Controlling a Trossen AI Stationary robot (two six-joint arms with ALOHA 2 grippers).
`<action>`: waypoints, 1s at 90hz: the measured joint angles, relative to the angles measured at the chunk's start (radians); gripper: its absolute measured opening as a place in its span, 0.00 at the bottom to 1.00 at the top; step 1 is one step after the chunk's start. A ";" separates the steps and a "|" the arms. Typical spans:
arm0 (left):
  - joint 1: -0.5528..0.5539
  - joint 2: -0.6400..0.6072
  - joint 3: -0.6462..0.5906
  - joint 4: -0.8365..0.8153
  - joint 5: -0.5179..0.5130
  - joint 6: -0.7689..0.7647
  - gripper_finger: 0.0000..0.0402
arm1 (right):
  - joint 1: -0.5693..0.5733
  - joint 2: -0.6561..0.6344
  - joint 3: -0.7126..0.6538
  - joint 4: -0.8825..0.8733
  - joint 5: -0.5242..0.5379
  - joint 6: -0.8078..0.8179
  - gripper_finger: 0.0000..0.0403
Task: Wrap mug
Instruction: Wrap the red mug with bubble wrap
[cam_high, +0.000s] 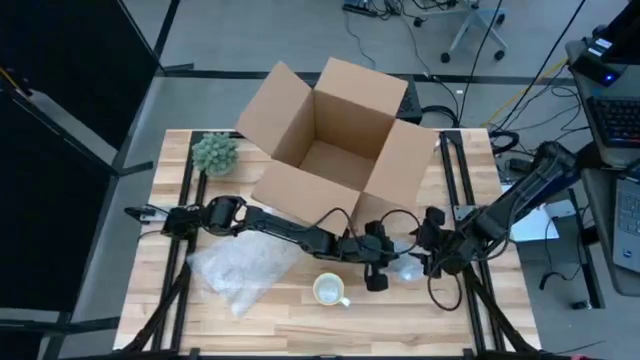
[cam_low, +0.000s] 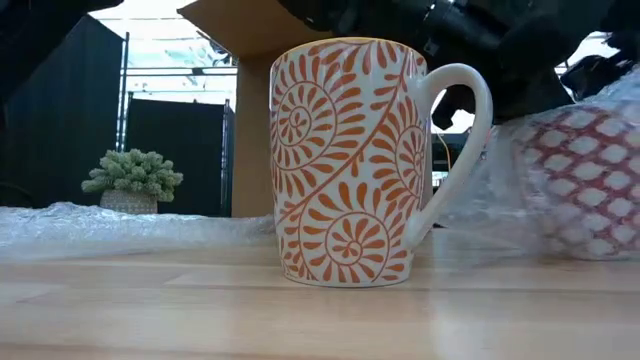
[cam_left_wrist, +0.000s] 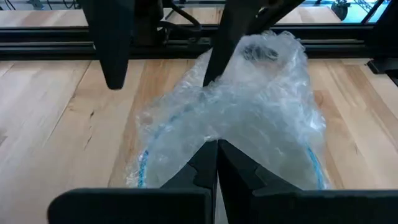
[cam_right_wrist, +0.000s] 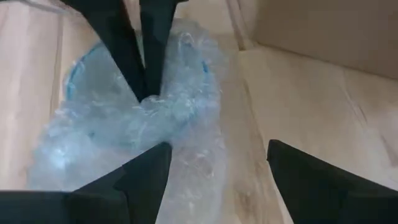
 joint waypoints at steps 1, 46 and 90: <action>0.000 0.000 0.000 0.000 0.000 0.000 0.00 | -0.002 0.001 0.000 0.000 0.000 -0.001 0.64; 0.001 0.000 0.000 0.005 0.000 0.000 0.00 | -0.052 -0.014 0.093 -0.045 -0.068 -0.064 0.64; 0.001 0.000 0.000 0.004 -0.001 0.000 0.00 | -0.098 0.177 0.097 0.001 -0.059 -0.119 0.64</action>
